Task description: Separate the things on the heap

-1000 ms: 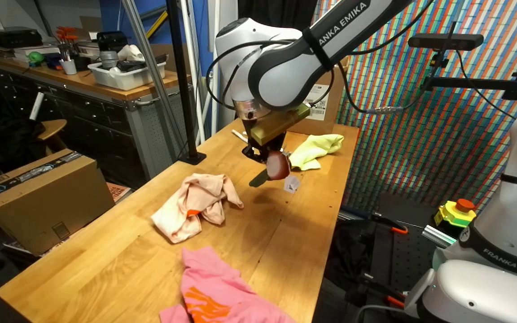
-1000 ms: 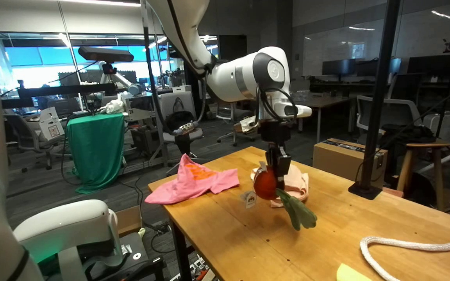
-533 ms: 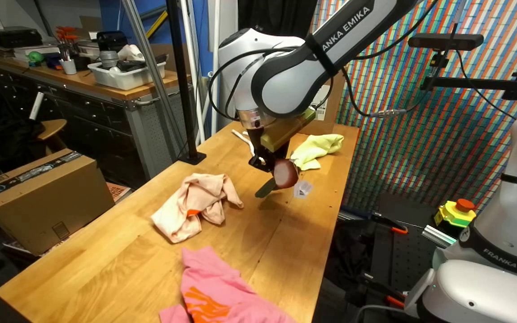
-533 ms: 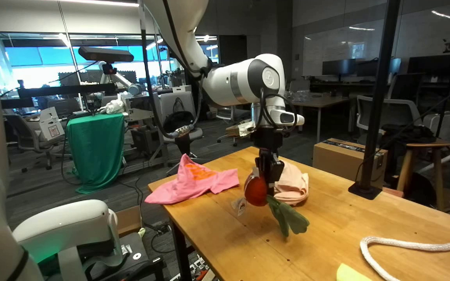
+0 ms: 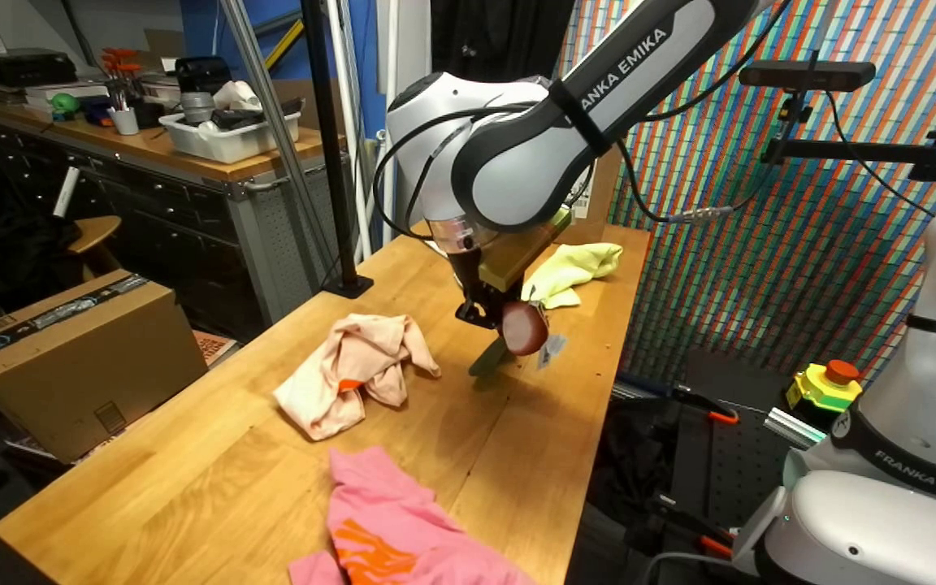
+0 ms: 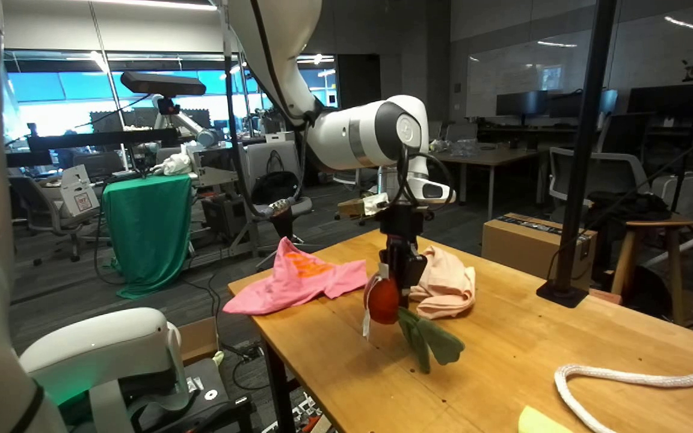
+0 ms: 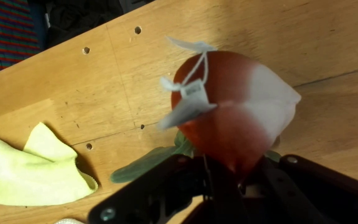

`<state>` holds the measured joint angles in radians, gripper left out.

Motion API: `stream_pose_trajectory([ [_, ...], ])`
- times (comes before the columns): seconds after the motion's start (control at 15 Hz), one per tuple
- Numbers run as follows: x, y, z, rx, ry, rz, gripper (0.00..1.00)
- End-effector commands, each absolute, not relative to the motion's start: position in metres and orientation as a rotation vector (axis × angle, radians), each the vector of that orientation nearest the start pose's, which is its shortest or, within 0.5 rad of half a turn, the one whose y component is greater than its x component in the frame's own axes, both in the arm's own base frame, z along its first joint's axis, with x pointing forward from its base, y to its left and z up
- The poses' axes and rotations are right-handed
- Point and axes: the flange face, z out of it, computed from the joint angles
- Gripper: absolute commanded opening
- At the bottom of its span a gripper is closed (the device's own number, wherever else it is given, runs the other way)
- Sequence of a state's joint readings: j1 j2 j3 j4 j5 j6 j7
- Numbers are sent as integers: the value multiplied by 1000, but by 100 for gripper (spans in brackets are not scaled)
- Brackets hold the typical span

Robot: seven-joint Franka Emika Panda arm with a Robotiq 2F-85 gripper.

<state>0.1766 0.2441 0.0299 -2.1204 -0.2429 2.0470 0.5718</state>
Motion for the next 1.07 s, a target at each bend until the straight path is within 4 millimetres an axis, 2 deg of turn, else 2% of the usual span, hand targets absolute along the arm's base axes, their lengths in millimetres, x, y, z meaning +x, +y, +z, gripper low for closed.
stream_pose_trajectory([
  [0.0, 524, 99, 277, -3383, 327, 426, 6],
  [0.07, 523, 99, 275, -3382, 324, 430, 7],
  [0.13, 523, 99, 275, -3382, 319, 437, 17],
  [0.2, 522, 98, 275, -3379, 319, 434, 36],
  [0.73, 519, 96, 275, -3379, 293, 436, 94],
  [0.8, 519, 96, 275, -3377, 293, 436, 99],
  [1.0, 515, 91, 283, -3389, 262, 448, 100],
])
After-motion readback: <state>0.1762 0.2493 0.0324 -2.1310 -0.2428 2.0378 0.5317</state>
